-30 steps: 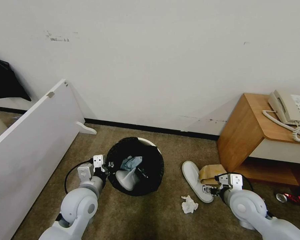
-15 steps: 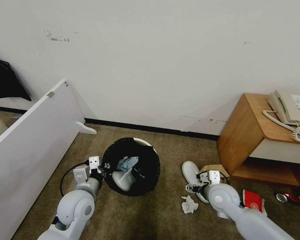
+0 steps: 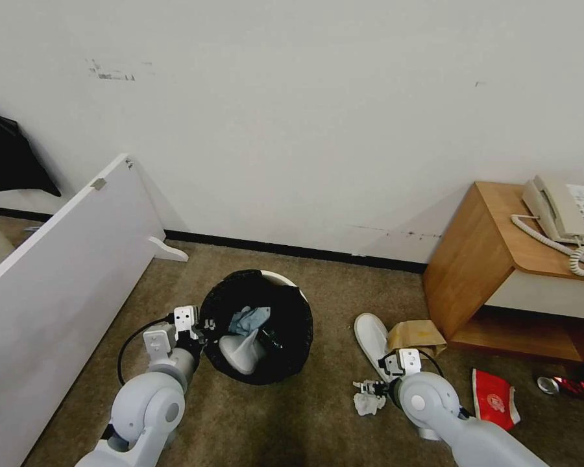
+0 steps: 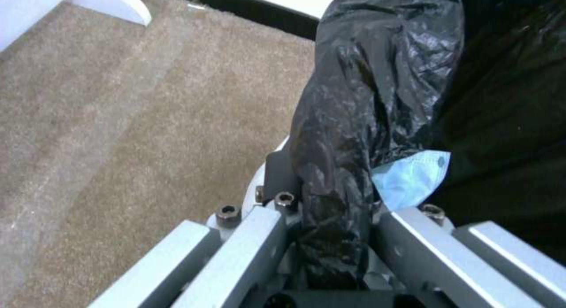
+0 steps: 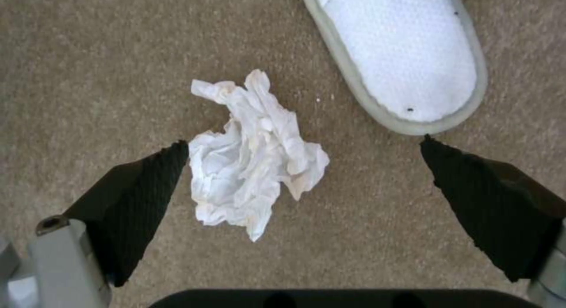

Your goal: Pick up the trash bin, then pick up the garbage from the floor and place it into the trash bin.

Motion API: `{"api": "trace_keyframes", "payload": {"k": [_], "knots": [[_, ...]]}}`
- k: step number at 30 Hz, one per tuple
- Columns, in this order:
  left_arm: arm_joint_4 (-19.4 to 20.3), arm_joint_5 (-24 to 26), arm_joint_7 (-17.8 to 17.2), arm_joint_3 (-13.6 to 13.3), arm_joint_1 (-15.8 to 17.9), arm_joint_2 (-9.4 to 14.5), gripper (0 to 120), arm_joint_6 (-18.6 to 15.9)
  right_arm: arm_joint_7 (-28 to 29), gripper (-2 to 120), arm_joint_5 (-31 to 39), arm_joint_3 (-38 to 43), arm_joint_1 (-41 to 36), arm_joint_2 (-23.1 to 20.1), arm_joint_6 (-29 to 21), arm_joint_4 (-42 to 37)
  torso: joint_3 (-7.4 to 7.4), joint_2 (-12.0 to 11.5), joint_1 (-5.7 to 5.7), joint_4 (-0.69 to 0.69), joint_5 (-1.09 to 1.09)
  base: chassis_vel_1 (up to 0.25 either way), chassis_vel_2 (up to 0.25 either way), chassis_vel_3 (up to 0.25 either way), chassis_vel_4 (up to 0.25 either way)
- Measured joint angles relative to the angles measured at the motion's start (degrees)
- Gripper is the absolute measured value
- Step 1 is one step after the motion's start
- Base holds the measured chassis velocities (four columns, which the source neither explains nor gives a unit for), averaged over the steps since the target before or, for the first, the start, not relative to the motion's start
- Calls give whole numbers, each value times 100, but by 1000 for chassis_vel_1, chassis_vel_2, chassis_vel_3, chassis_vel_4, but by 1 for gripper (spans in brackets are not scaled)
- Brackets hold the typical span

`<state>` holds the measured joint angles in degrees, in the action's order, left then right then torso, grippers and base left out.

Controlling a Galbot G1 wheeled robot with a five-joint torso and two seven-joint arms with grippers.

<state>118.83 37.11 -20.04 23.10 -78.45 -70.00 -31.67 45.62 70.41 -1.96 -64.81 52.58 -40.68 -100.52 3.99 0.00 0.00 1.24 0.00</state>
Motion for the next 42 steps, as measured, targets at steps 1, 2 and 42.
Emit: {"api": "trace_keyframes", "payload": {"k": [1, 2, 42], "knots": [[-2, -11, 5, 1, -9, 1, 2, 3, -2, 100, -19, 0, 8, 26, 12, 35, 0, 0, 0, -1, 0, 0, 0, 0, 0], [-2, -11, 5, 1, -9, 1, 2, 3, -2, 100, -19, 0, 8, 26, 12, 35, 0, 0, 0, -1, 0, 0, 0, 0, 0], [-89, -76, 70, 83, -102, 59, 2, 78, -243, 100, -729, -245, 250, 707, 219, 1045, 0, 0, 0, 0, 0, 0, 0, 0, 0]]}}
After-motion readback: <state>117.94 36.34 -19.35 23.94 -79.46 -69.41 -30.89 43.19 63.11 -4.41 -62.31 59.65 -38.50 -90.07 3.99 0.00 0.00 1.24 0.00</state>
